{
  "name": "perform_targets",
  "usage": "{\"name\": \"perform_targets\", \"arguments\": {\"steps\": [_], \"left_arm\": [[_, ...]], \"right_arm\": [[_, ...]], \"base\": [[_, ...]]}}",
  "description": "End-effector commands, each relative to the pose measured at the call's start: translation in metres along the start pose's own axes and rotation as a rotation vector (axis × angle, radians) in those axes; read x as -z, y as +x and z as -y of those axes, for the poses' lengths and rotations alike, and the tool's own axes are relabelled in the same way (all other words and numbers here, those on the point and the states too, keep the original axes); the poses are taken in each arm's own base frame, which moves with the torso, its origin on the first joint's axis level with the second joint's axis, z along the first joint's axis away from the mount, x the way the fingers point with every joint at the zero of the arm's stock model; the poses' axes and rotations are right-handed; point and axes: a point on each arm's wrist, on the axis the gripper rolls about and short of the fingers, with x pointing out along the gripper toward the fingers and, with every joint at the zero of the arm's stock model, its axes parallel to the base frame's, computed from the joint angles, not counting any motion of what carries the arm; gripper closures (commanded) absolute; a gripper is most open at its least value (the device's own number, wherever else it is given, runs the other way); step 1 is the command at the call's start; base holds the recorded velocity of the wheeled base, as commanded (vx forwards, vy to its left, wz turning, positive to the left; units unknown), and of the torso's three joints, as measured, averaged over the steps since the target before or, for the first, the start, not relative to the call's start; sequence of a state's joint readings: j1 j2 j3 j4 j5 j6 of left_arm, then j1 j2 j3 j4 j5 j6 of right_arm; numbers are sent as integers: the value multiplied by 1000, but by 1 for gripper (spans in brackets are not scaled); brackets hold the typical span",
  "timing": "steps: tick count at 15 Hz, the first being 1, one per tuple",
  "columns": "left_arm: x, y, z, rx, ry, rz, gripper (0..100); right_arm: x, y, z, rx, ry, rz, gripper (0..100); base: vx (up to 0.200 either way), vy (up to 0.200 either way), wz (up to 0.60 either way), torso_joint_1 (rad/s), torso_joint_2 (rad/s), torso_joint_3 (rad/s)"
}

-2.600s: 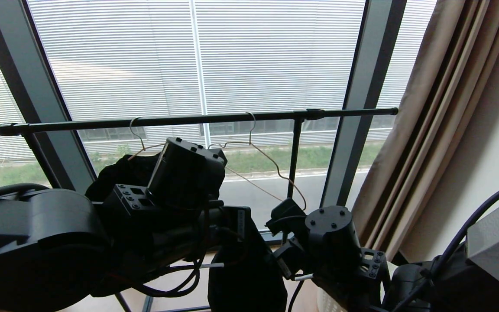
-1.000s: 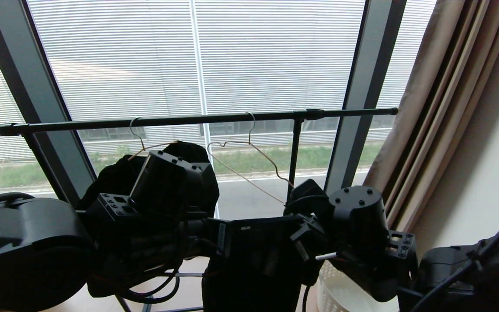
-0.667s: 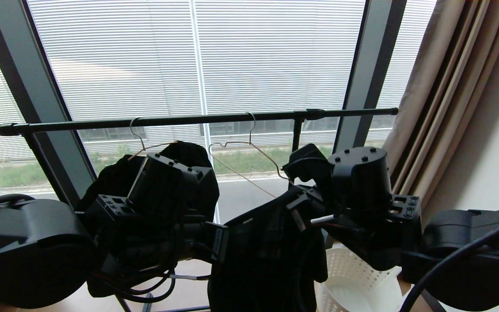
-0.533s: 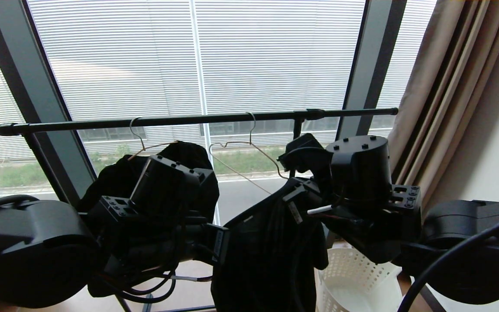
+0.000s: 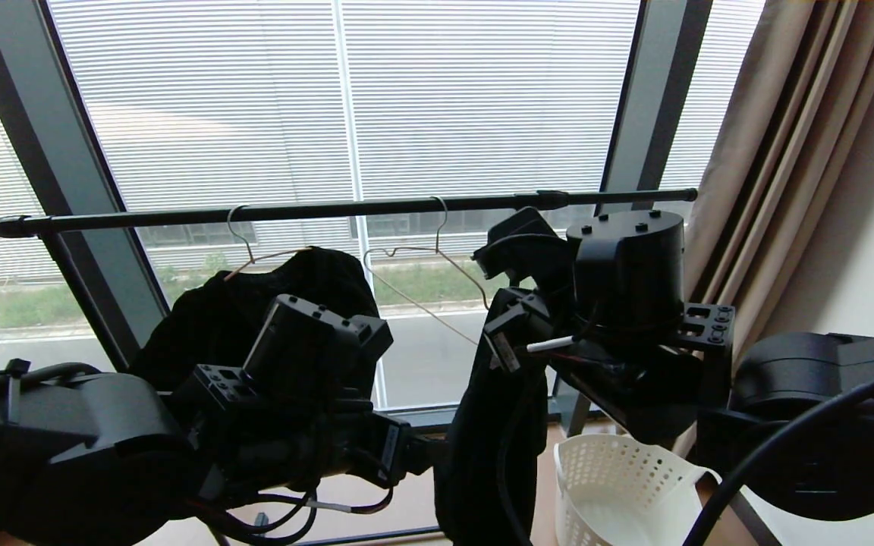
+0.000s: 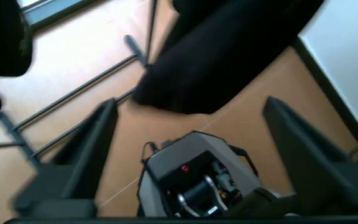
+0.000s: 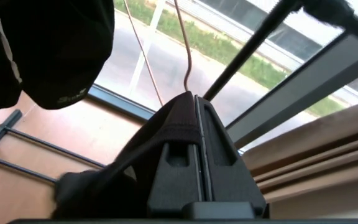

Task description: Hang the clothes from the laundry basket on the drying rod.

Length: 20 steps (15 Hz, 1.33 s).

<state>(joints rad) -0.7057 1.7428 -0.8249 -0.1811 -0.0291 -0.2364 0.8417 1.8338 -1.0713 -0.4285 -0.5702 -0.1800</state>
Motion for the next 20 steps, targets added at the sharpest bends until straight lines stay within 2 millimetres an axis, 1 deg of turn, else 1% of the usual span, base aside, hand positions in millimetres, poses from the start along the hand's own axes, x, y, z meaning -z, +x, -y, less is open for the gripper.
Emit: {"name": "perform_targets", "arguments": {"steps": [1,3,4,5,7,9,10,12,14,15,17,20], "left_arm": [[3,4,7,23,29,-2,0],[3,13,17,54,53,18,0],[2,15,19,59,56,26,0],[0,20,24,78,65,62,0],[-2,28,24,85,62,92,0],[-7,34,22,82,49,117,0],[-14,40,16,63,36,130,0],[-23,49,9,38,18,147,0],[-28,55,5,27,2,157,0],[-32,54,3,23,-5,170,0],[-33,57,1,18,-7,168,0],[-34,65,-7,-12,-21,163,0]], "right_arm": [[-1,-1,-4,12,-4,1,100],[0,0,-6,57,-6,-10,100],[1,1,-6,63,-7,-12,100],[2,1,-7,70,-10,-17,100],[2,1,-7,70,-9,-16,100],[2,0,-7,68,-9,-15,100],[2,-2,-11,56,-11,-10,100],[3,-3,-12,53,-12,-11,100],[5,-4,-11,51,-12,-13,100],[6,-5,-11,51,-15,-16,100],[5,-6,-11,50,-12,-12,100],[2,-8,-9,50,-4,-1,100]], "base": [[0,0,0,0,0,0],[0,0,0,0,0,0],[0,0,0,0,0,0],[0,0,0,0,0,0],[0,0,0,0,0,0],[0,0,0,0,0,0],[0,0,0,0,0,0],[0,0,0,0,0,0],[0,0,0,0,0,0],[0,0,0,0,0,0],[0,0,0,0,0,0],[0,0,0,0,0,0]]}}
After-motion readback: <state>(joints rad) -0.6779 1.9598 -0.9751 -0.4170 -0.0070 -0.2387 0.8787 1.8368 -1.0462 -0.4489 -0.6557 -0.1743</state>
